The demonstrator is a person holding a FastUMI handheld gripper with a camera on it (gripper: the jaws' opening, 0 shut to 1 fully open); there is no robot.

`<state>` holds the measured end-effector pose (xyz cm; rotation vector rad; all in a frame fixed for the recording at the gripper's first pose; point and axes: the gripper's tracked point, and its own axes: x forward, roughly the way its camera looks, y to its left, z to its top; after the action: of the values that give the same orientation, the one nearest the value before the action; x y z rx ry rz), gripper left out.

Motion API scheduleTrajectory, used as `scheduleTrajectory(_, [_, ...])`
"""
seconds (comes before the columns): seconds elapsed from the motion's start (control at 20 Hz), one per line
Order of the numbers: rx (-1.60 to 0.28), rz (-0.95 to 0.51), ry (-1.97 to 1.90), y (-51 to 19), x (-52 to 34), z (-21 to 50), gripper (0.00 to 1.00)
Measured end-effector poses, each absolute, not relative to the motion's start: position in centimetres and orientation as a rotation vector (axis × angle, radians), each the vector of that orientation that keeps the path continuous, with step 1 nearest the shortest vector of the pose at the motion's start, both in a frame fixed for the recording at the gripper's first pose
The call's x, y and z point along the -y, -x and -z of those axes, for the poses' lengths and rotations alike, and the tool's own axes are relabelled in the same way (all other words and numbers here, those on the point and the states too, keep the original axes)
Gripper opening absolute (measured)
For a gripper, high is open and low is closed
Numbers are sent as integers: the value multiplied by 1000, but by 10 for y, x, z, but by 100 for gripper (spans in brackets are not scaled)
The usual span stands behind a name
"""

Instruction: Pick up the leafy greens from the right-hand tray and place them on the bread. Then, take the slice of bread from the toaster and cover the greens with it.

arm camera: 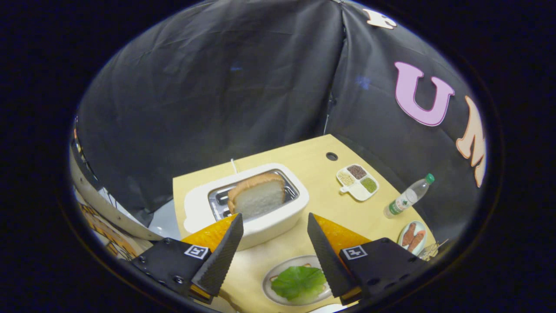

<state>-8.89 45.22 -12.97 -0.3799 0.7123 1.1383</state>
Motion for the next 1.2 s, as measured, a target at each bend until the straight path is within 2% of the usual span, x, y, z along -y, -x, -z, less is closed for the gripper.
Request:
scheduleTrajectory(0.65, [-839, -1098, 243, 91, -511, 141, 95])
scheduleTrajectory(0.9, [-874, -1083, 205, 91, -517, 141, 91])
scheduleTrajectory(1.2, [-940, -1073, 230, 99, -517, 156, 64])
